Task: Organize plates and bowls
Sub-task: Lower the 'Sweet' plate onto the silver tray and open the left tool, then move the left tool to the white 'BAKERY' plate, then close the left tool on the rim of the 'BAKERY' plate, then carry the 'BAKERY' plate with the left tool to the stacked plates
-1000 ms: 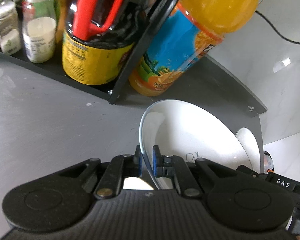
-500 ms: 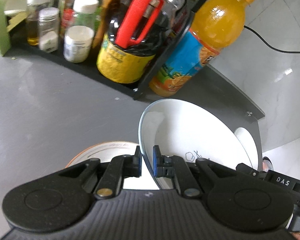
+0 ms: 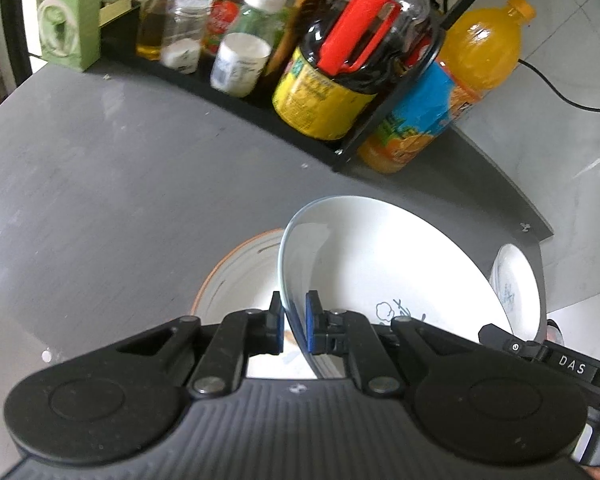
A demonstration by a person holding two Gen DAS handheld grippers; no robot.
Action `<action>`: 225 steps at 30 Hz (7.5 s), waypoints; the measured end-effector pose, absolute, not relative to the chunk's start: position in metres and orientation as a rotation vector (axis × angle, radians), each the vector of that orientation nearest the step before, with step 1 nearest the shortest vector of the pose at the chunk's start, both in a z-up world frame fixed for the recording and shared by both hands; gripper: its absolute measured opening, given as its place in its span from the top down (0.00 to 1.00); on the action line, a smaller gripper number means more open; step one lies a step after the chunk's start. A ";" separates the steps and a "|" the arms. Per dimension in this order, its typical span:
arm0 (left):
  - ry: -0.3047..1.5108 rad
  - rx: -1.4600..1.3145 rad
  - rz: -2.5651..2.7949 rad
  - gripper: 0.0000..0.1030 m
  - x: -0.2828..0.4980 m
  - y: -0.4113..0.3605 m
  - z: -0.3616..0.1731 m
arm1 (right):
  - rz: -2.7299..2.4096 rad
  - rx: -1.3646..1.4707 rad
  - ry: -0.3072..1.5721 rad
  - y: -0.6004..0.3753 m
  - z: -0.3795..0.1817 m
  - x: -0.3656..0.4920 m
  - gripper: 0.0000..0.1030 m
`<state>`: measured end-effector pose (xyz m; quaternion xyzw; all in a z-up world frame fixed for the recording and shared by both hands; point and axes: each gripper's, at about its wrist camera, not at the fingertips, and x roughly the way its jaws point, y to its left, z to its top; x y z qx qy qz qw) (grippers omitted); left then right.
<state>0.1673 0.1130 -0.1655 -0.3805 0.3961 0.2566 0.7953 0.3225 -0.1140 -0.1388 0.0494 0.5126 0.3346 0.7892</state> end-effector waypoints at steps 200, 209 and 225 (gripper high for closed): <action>1.050 -0.660 0.246 0.92 0.494 -0.052 -0.178 | 0.587 0.176 1.132 -0.291 -0.168 0.569 0.91; 1.002 -0.645 0.188 0.92 0.472 -0.054 -0.150 | 0.566 0.192 1.063 -0.297 -0.139 0.542 0.91; 0.955 -0.606 0.089 0.92 0.394 -0.012 -0.121 | 0.503 0.234 0.983 -0.263 -0.109 0.454 0.91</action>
